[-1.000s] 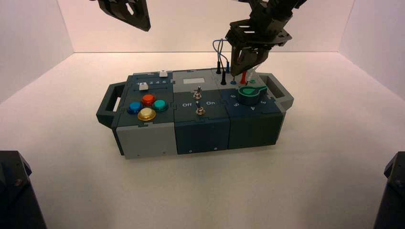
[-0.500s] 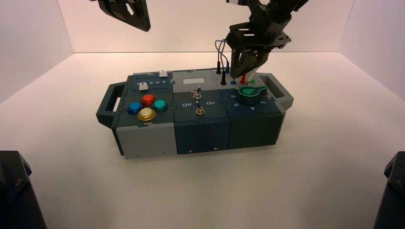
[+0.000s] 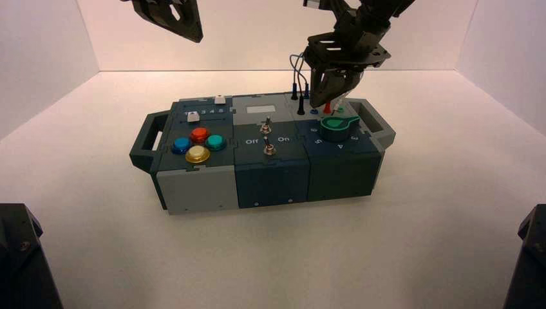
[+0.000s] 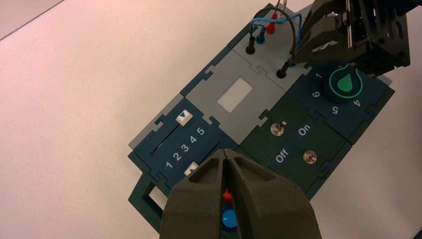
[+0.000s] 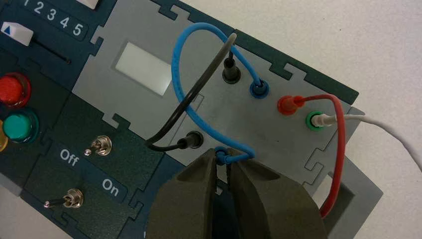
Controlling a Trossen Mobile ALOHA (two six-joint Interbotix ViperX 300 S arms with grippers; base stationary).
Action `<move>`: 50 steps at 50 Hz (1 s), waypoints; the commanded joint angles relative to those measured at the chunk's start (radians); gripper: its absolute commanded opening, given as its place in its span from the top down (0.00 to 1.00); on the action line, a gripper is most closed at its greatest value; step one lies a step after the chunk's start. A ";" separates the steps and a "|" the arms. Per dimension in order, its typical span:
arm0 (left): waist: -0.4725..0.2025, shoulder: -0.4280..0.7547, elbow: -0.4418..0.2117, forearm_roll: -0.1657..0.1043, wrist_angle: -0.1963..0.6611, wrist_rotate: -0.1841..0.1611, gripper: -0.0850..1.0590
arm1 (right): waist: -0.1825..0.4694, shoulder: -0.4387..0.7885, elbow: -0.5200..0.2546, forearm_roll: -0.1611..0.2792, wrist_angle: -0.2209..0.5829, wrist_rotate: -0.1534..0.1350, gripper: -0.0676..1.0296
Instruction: Insert the blue wire.
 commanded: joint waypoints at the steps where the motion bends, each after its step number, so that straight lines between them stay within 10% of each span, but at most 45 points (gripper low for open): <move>1: -0.003 -0.008 -0.012 0.002 -0.006 0.008 0.95 | 0.021 0.009 -0.020 0.000 0.011 0.002 0.96; 33: -0.003 -0.006 -0.011 0.002 -0.006 0.008 0.95 | 0.021 0.089 -0.071 -0.006 0.083 0.018 0.96; 50: -0.003 -0.011 -0.011 0.002 -0.005 0.008 0.95 | 0.023 0.140 -0.104 -0.084 0.129 0.097 0.96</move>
